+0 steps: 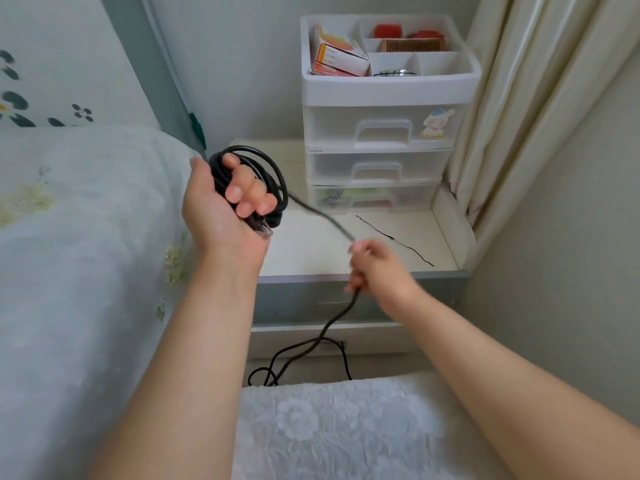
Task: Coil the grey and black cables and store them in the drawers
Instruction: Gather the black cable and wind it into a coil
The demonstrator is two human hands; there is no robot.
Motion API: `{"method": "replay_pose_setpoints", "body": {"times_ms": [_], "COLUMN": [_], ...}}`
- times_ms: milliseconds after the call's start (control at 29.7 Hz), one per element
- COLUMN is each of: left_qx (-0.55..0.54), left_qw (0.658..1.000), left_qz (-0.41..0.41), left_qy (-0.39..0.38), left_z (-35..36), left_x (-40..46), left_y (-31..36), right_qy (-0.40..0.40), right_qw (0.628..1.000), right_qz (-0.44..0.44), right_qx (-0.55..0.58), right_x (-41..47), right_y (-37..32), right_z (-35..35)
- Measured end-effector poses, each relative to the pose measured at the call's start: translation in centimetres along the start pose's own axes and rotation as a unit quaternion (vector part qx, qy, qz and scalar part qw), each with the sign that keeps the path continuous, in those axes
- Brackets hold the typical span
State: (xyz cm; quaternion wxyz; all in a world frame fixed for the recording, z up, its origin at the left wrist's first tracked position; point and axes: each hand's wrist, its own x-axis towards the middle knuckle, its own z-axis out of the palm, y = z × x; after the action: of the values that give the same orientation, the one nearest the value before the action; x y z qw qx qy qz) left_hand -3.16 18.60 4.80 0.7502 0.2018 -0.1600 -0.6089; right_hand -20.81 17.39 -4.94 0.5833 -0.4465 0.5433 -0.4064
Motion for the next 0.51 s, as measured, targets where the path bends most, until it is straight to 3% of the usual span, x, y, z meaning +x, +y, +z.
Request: {"method": "replay_pose_setpoints", "body": {"times_ms": [34, 101, 168, 303, 404, 505], "left_qx": [0.002, 0.024, 0.072, 0.158, 0.238, 0.39], "left_qw": [1.0, 1.0, 0.997, 0.985, 0.962, 0.904], "left_qz": [0.0, -0.008, 0.002, 0.051, 0.095, 0.129], "left_qy": [-0.001, -0.016, -0.026, -0.051, -0.089, -0.118], "left_z": [0.1, 0.4, 0.6, 0.5, -0.1, -0.5], "left_x": [-0.1, -0.5, -1.1, -1.5, -1.0, -0.5], "left_y": [-0.1, -1.0, -1.8, -2.3, -2.2, -2.5], "right_qy": [0.079, 0.22, 0.256, 0.061, -0.04, -0.081], "right_qw": [0.995, 0.946, 0.877, 0.792, 0.728, 0.735], "right_qz": [-0.059, -0.182, -0.218, -0.116, -0.145, -0.185], "right_qx": [-0.016, -0.153, -0.343, -0.596, -0.668, -0.647], "right_x": [0.2, 0.4, 0.4, -0.6, -2.5, -4.4], "right_y": [-1.5, -4.0, -5.0, -4.3, -2.8, -1.3], "right_z": [-0.6, -2.5, -3.7, -1.8, 0.9, 2.5]}}
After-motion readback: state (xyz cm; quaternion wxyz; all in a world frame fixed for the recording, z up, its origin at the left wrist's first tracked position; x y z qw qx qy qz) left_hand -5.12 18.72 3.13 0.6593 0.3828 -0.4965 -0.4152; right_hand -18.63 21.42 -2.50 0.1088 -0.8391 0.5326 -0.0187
